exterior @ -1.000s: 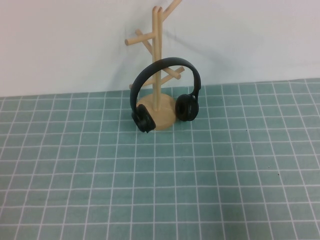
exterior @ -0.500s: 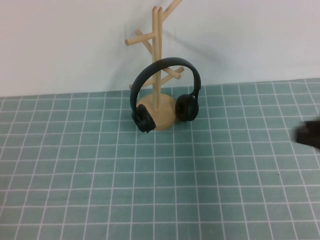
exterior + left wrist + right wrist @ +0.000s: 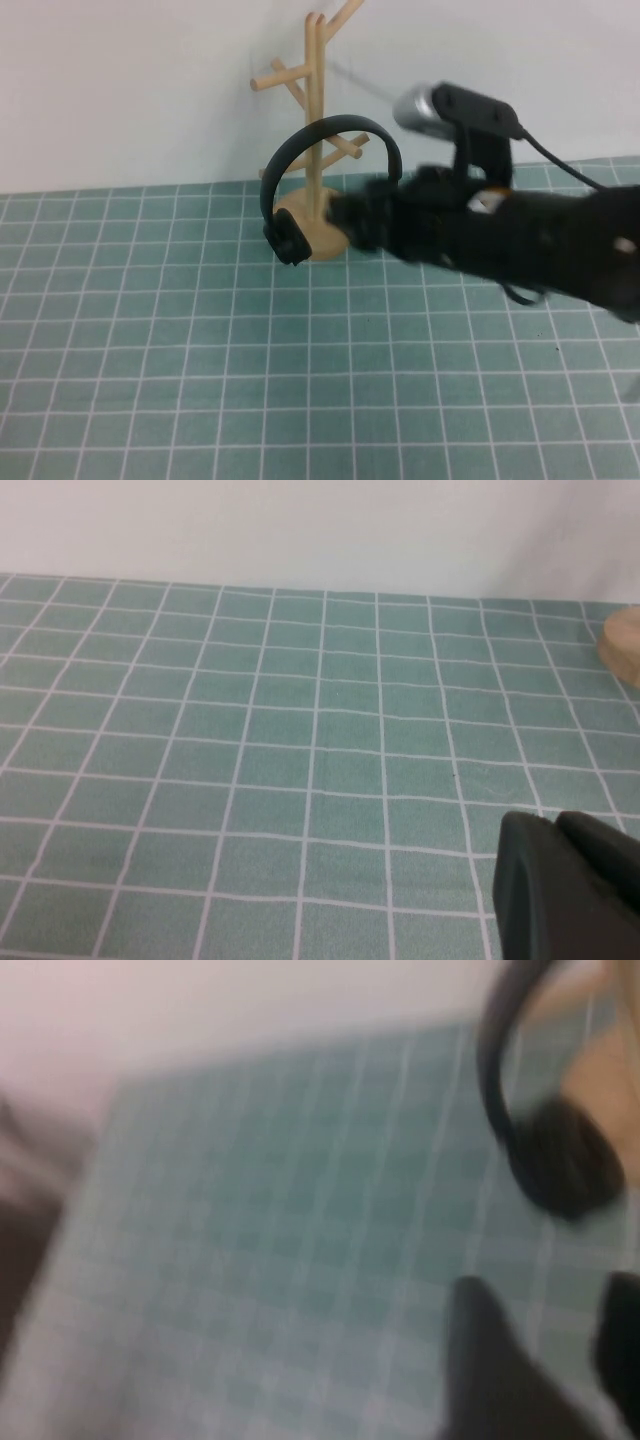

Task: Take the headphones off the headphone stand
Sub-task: Pick up the headphones from the headphone stand

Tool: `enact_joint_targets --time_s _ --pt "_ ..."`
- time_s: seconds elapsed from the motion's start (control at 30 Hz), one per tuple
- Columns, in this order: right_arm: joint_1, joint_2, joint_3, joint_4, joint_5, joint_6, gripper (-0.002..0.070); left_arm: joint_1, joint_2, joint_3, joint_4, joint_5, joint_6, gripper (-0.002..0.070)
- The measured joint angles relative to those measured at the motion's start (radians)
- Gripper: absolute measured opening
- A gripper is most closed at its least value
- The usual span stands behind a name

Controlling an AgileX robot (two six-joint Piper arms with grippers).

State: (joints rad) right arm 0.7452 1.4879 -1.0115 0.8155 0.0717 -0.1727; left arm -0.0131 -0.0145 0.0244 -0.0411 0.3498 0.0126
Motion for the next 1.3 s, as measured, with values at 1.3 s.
enact_joint_targets --time_s 1.3 --pt "-0.007 0.608 -0.604 0.591 -0.206 -0.342 0.0447 0.0 0.0 0.0 0.0 0.0 0.0 -0.0004"
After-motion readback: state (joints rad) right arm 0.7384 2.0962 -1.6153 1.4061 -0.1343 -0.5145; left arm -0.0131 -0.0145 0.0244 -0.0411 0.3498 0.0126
